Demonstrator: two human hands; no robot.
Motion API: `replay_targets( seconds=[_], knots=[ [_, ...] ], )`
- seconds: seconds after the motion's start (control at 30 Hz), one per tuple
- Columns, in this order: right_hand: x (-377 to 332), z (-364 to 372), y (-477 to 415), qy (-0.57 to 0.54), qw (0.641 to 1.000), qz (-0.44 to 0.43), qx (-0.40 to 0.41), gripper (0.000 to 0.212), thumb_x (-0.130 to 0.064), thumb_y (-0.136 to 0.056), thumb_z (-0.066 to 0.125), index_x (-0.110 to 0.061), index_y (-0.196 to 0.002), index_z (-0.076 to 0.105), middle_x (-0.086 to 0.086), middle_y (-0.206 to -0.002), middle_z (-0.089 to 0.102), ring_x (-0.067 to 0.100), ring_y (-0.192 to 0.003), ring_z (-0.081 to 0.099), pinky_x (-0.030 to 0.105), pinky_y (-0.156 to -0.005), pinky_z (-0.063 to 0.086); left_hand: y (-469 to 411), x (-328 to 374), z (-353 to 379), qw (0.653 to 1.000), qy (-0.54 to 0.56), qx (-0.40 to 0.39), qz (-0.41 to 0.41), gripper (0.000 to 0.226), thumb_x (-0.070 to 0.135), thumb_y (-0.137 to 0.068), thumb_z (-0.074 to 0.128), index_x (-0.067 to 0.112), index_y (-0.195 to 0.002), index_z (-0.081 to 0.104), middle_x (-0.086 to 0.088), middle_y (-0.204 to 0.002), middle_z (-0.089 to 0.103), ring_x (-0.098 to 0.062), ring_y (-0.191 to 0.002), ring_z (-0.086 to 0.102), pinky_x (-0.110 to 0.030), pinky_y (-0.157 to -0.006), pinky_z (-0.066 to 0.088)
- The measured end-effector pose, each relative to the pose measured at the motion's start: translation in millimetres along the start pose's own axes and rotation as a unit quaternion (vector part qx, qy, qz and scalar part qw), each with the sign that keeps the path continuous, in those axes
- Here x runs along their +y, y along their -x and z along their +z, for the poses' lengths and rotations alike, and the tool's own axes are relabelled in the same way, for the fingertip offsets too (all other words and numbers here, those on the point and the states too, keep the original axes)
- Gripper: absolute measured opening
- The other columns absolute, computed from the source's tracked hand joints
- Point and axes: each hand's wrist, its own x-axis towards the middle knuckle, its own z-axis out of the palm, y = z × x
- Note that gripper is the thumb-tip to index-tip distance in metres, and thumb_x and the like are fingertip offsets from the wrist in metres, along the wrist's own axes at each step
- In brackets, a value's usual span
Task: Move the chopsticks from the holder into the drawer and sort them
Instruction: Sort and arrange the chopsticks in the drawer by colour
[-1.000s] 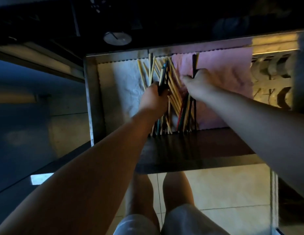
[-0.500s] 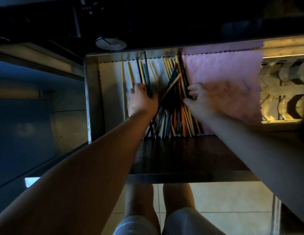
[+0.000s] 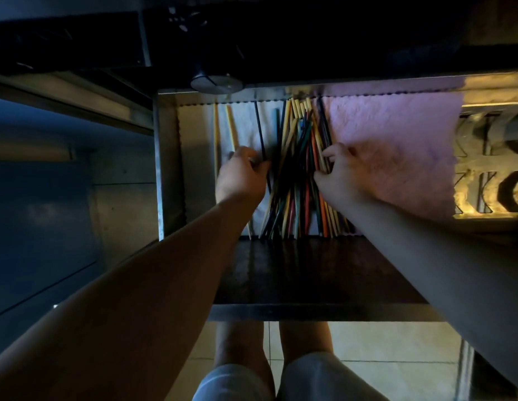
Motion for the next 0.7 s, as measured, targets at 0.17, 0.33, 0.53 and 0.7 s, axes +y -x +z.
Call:
replay_targets(
  seconds=[0.17, 0.33, 0.53, 0.7],
  knots=[
    [-5.4, 0.2, 4.0, 0.036, 0.995, -0.085, 0.033, 0.033, -0.016, -0.083, 0.063, -0.017, -0.115, 0.055, 0.011, -0.12, 0.057, 0.029, -0.111, 0.053, 0.041, -0.089, 0.049, -7.6, -15.3, -14.5, 0.984, -0.077, 0.104, -0.123, 0.061, 0.045, -0.079, 0.068, 0.02, -0.127, 0.04, -0.013, -0.138, 0.04, -0.038, -0.125, 0.04, -0.048, -0.098, 0.037],
    [-14.5, 9.7, 2.1, 0.026, 0.994, -0.109, 0.012, 0.032, -0.015, -0.085, 0.061, -0.016, -0.117, 0.058, 0.012, -0.121, 0.057, 0.028, -0.114, 0.053, 0.042, -0.092, 0.049, -13.6, -29.1, -16.2, 0.988, -0.052, 0.035, -0.14, 0.056, 0.032, -0.081, 0.069, 0.013, -0.124, 0.039, -0.014, -0.13, 0.043, -0.039, -0.115, 0.051, -0.047, -0.092, 0.045],
    [-9.5, 15.6, 3.0, 0.048, 0.995, -0.085, -0.004, 0.035, -0.016, -0.084, 0.063, -0.018, -0.118, 0.059, 0.011, -0.124, 0.054, 0.028, -0.114, 0.053, 0.041, -0.092, 0.049, -17.9, -27.4, -14.7, 0.996, -0.023, -0.016, -0.089, 0.03, 0.018, -0.084, 0.061, 0.006, -0.11, 0.054, -0.016, -0.108, 0.06, -0.032, -0.096, 0.059, -0.037, -0.075, 0.047],
    [-9.8, 13.8, 4.8, 0.057, 0.995, -0.081, 0.004, 0.035, -0.017, -0.083, 0.064, -0.017, -0.118, 0.06, 0.011, -0.125, 0.048, 0.03, -0.113, 0.051, 0.044, -0.093, 0.049, -14.0, -17.1, -9.4, 0.999, -0.022, 0.04, -0.007, 0.017, 0.018, -0.092, 0.045, 0.008, -0.102, 0.054, -0.008, -0.09, 0.051, -0.023, -0.077, 0.046, -0.033, -0.068, 0.038]
  ],
)
